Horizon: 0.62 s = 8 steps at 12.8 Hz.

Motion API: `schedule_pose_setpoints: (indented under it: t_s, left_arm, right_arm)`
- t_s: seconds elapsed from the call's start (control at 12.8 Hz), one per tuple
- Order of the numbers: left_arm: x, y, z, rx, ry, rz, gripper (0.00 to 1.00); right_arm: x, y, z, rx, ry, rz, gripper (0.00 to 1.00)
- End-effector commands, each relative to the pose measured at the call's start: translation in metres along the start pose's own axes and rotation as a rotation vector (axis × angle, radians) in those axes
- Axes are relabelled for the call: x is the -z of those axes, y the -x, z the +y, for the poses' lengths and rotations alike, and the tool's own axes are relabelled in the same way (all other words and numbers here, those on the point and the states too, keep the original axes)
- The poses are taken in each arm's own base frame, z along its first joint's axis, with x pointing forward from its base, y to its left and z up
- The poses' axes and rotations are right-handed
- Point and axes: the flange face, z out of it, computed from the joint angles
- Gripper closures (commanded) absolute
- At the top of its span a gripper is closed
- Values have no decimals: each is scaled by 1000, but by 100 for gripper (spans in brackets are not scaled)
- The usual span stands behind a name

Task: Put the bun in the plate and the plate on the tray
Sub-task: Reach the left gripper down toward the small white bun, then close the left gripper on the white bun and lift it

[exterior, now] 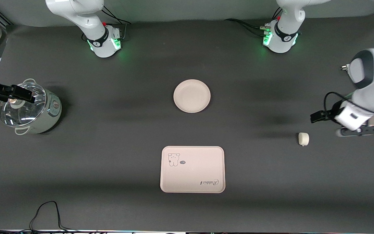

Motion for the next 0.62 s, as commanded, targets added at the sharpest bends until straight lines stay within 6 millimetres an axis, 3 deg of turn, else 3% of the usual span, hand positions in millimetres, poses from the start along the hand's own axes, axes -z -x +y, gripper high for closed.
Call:
schedule_pose_setpoints:
  t_s: [0.0, 0.23, 0.55]
  left_arm:
    - [-69, 17, -2, -37, -17, 68, 0]
    - [-121, 11, -2, -75, -31, 90, 0]
    - [-152, 7, -4, -116, -49, 115, 0]
  right_arm:
    - [5, 3, -5, -16, -10, 7, 0]
    - [3, 0, -6, -21, -12, 6, 0]
    - [3, 0, -7, -16, -14, 9, 0]
